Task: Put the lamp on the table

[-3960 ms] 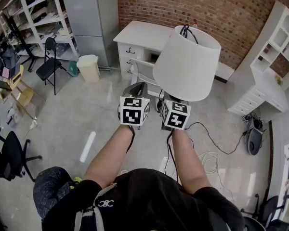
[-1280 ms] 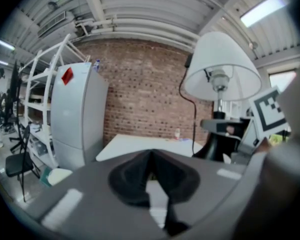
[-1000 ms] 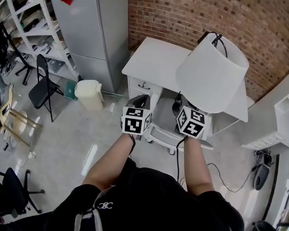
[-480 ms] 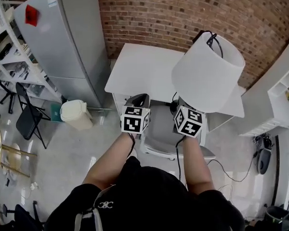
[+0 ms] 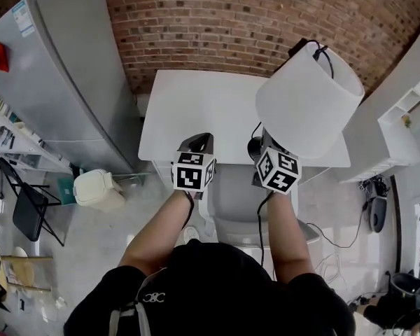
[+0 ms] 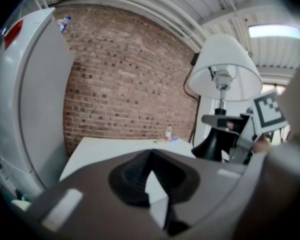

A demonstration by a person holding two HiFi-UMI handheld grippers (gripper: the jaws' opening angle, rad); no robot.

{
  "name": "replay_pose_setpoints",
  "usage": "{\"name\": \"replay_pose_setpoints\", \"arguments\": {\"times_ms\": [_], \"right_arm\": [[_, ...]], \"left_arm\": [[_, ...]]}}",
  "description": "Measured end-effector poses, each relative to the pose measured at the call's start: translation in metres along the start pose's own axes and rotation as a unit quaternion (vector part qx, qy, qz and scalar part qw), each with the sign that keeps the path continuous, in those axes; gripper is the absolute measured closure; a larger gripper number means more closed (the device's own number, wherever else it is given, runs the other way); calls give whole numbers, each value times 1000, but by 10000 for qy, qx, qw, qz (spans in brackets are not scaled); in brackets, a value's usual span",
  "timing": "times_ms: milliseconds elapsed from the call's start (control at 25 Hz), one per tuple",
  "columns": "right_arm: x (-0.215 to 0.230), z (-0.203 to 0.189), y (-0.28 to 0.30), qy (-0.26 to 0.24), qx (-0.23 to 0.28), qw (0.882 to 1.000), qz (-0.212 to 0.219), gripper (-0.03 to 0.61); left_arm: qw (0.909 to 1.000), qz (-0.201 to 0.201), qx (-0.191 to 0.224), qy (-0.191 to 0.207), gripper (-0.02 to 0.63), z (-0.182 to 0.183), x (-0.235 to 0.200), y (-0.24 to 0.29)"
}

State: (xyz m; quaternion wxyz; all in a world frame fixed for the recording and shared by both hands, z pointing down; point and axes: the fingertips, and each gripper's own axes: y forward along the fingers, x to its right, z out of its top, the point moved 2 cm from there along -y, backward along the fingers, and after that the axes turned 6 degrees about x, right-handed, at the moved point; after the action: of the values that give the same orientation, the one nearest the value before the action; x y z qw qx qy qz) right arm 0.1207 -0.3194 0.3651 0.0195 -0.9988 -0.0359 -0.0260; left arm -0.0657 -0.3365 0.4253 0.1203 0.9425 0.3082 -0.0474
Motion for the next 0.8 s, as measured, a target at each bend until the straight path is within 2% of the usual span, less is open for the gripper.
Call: {"name": "replay_pose_setpoints", "arguments": {"times_ms": [400, 600, 800], "right_arm": [[-8, -16, 57, -46, 3, 9997, -259, 471], [-6, -21, 82, -145, 23, 9997, -188, 471], [3, -30, 119, -227, 49, 9997, -113, 471]], "left_arm": [[9990, -409, -131, -94, 617, 2, -38, 55], [9990, -343, -218, -170, 617, -10, -52, 74], [9994, -198, -277, -38, 617, -15, -60, 96]]}}
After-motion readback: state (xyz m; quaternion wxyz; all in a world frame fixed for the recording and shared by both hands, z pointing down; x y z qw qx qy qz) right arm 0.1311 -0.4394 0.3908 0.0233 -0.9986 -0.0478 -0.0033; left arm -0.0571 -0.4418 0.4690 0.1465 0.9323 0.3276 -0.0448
